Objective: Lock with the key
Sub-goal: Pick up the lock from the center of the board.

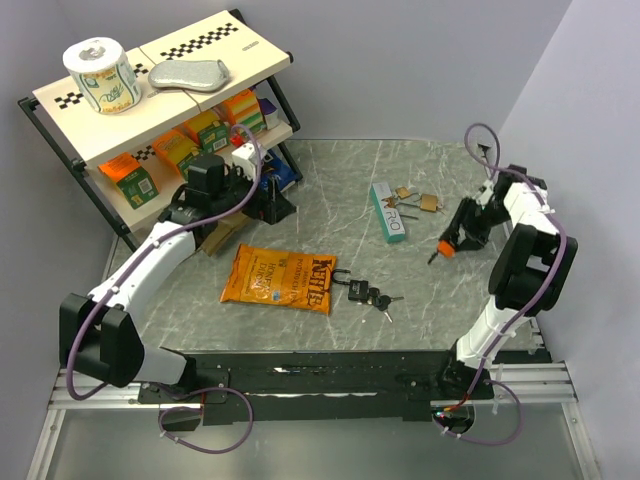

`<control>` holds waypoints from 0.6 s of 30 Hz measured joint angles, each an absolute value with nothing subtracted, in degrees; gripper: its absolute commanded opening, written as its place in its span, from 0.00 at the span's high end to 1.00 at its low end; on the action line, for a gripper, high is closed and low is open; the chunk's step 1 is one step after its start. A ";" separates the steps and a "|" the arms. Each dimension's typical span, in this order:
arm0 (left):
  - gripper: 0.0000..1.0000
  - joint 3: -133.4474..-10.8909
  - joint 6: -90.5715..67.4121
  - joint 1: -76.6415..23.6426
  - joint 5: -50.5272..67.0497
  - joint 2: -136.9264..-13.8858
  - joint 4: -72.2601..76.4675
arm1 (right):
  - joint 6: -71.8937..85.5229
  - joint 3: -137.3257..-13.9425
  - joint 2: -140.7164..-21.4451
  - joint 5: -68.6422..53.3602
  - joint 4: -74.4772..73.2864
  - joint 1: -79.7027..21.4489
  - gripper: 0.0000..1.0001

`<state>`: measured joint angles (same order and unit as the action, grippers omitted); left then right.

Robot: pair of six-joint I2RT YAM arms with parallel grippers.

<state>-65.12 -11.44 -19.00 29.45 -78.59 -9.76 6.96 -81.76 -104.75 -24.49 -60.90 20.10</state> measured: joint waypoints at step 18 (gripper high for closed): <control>0.12 -64.36 -7.66 -43.79 20.08 -84.79 13.93 | 31.35 -93.01 -93.19 -32.08 -48.38 -1.72 1.00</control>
